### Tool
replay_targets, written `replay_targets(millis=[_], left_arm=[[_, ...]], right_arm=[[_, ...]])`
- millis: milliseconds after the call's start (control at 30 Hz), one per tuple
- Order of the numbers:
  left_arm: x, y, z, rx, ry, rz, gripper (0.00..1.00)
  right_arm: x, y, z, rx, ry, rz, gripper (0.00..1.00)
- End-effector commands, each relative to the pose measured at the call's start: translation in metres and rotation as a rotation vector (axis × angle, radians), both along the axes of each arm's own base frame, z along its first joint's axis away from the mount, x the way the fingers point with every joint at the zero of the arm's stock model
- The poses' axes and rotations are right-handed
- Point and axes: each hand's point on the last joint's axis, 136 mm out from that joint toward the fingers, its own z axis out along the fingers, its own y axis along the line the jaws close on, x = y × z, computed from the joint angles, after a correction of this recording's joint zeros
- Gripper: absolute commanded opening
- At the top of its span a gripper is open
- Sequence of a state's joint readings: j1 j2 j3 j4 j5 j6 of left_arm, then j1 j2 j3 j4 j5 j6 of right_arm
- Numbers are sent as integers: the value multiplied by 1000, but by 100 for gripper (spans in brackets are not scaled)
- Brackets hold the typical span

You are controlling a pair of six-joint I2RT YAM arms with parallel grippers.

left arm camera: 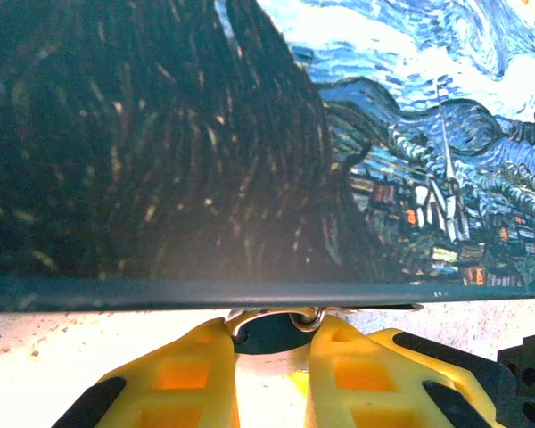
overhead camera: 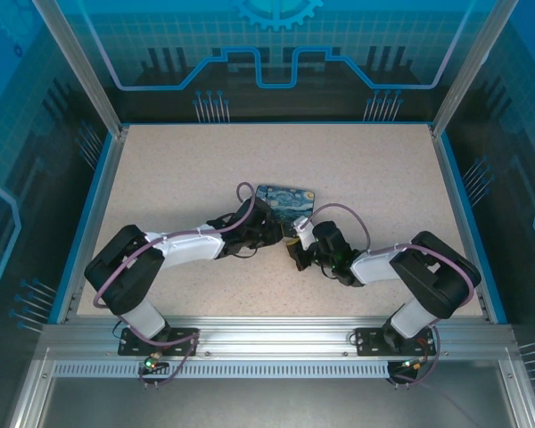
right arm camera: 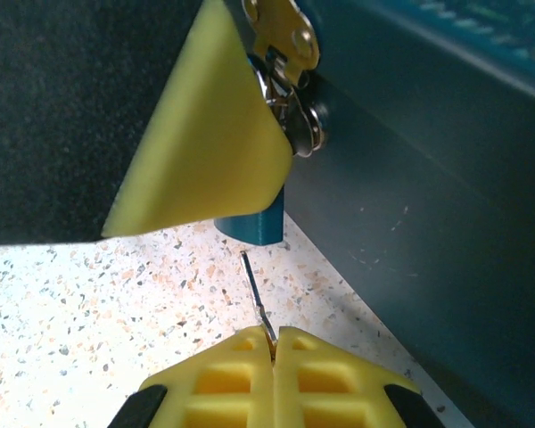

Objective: Unlock the padlock with the key

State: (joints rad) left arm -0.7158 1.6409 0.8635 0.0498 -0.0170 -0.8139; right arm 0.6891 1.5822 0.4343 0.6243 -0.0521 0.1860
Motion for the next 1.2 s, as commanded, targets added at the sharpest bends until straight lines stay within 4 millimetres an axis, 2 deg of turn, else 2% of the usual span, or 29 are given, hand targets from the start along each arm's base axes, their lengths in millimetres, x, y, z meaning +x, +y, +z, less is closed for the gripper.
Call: replay_targets(millis=[0, 367, 567, 1167], left_arm=[[10, -10, 32, -81, -54, -3, 0], [9, -11, 30, -81, -50, -4, 0], [10, -10, 31, -88, -50, 5, 0], [11, -23, 40, -218, -1, 48, 0]], right_arm=[[5, 11, 13, 48, -35, 4, 1], [9, 13, 22, 83, -56, -14, 1], [10, 7, 19, 83, -60, -45, 1], [13, 2, 37, 177, -115, -74, 0]])
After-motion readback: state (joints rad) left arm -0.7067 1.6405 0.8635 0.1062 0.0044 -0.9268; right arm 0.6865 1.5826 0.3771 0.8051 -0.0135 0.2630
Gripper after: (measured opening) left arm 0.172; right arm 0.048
